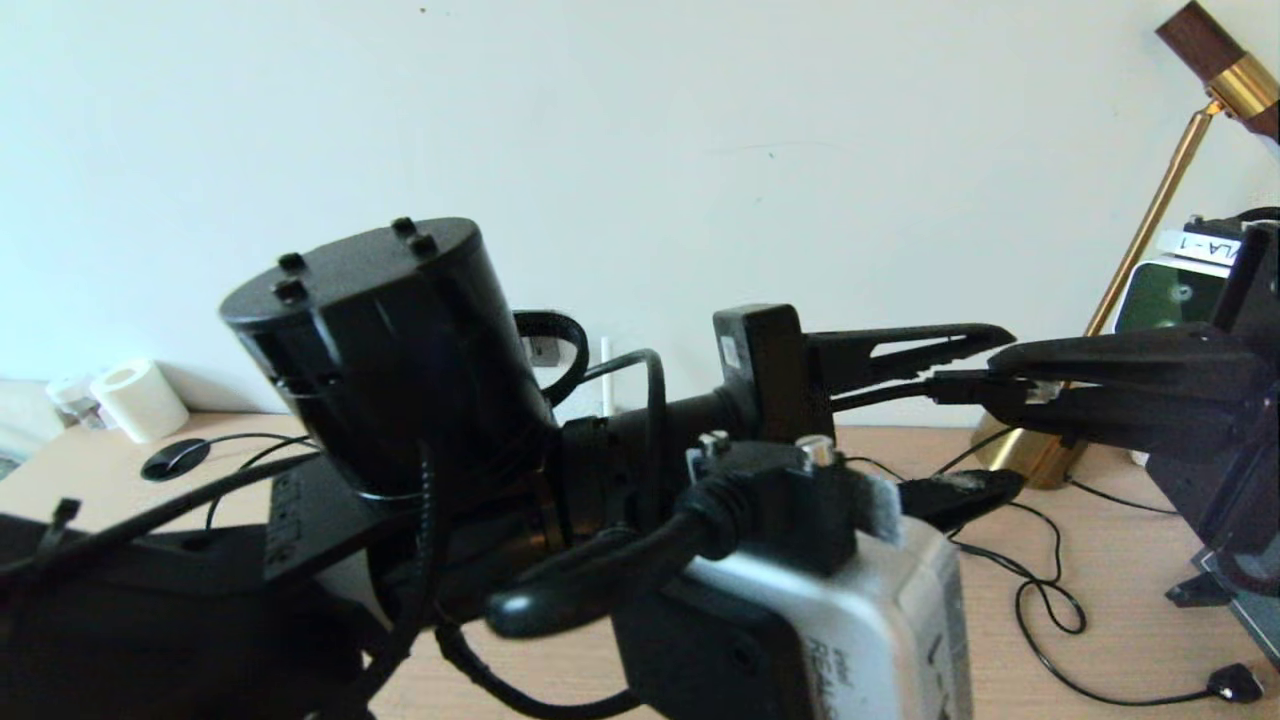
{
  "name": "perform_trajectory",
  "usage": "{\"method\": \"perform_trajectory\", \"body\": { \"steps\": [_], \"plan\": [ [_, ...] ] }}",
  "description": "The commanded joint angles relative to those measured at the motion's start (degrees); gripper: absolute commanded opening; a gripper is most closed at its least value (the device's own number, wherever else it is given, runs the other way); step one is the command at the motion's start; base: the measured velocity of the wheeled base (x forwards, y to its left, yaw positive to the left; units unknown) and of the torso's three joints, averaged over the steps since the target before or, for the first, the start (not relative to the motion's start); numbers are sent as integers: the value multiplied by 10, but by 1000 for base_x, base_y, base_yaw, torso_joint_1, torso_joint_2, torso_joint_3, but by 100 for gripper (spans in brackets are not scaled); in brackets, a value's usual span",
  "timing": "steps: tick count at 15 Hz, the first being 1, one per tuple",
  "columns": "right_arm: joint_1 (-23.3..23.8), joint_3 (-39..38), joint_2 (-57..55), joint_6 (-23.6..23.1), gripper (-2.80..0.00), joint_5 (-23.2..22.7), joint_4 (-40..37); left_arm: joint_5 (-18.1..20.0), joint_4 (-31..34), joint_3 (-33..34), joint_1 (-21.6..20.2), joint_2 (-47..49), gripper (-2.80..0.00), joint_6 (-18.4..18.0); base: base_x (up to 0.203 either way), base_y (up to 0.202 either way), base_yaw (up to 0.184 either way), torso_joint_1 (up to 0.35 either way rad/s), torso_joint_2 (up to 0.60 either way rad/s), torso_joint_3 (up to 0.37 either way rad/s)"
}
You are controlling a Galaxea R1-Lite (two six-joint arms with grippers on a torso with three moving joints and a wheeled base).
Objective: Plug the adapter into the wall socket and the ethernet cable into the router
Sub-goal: Hand it to the other hand
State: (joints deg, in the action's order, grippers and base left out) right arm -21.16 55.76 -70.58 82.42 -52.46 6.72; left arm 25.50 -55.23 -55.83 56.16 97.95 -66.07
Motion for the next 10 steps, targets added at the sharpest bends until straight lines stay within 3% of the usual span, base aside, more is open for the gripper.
{"method": "perform_trajectory", "body": {
  "steps": [1, 10],
  "plan": [
    [-1, 0, 0, 5, -280, -4, 1, 0, -3, -1, 4, 5, -280, -4, 0, 0, 0, 0, 0, 0],
    [0, -3, 0, 5, -280, -5, 1, 0, -4, -2, 4, 10, -280, -3, 0, 0, 0, 0, 0, 0]
  ]
}}
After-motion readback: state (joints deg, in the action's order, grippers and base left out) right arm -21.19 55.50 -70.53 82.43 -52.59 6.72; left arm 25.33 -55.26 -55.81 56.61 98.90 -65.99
